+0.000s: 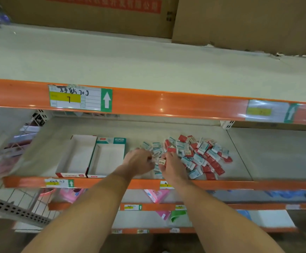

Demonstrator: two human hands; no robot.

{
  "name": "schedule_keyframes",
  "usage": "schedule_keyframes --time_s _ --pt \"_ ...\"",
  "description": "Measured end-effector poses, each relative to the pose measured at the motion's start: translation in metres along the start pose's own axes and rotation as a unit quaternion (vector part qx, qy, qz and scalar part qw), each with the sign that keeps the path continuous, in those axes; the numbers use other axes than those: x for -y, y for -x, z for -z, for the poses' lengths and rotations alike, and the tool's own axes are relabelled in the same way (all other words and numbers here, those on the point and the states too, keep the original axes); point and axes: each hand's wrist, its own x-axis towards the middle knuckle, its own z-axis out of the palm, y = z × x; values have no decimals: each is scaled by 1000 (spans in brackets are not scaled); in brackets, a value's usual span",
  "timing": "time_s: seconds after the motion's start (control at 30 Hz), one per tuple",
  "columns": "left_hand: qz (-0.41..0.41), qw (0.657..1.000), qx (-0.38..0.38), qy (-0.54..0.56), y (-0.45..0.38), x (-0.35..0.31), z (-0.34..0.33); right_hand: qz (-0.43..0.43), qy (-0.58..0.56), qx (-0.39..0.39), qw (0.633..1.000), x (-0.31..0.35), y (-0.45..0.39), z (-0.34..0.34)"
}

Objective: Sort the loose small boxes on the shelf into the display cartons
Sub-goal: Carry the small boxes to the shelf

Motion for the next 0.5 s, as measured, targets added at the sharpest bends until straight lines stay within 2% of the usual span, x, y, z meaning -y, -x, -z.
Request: schedule_keyframes --time_s 0.1,0.2,0.33,0.5 --pt "51 991 -26 122 -2 -2 2 1 -31 -12 999 -3 -2 5" --pt "59 971 -33 231 -3 -5 5 8 -40 -24 999 -6 -3 8" --pt "56 971 -31 232 -3 -9 4 13 -38 -17 999 -6 -3 10" --pt "44 988 -2 150 5 0 -9 11 -29 -17 999 -4 -4 10"
